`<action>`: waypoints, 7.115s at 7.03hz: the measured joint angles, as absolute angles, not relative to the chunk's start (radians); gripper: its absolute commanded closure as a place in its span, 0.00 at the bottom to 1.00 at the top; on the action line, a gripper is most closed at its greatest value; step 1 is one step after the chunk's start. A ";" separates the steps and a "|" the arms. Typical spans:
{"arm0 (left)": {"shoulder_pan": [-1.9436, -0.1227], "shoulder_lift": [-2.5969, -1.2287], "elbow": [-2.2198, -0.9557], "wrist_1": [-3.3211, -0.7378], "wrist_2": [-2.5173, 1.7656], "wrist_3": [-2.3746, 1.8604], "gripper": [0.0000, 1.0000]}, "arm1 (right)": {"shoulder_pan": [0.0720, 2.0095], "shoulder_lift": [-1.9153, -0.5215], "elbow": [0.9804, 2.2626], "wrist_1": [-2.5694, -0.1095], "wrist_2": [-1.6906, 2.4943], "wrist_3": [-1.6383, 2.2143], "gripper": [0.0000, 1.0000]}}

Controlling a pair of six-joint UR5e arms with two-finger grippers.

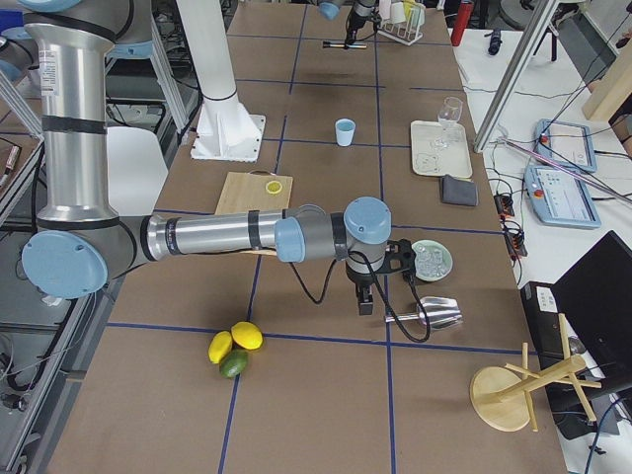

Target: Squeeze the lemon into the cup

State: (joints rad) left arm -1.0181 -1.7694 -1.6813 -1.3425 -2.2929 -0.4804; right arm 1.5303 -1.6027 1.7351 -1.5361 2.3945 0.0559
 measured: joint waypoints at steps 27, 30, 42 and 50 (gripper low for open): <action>-1.204 -1.828 -1.687 -1.572 -2.342 -0.428 0.00 | 1.541 -1.608 1.658 -1.531 2.396 0.049 0.00; -1.424 -1.757 -1.703 -1.568 -2.338 -0.199 0.00 | 1.542 -1.618 1.642 -1.530 2.432 0.049 0.00; -1.602 -1.541 -1.632 -1.614 -2.338 0.041 0.00 | 1.545 -1.620 1.640 -1.529 2.450 0.054 0.00; -1.601 -1.542 -1.635 -1.614 -2.338 0.042 0.00 | 1.549 -1.620 1.640 -1.529 2.447 0.055 0.00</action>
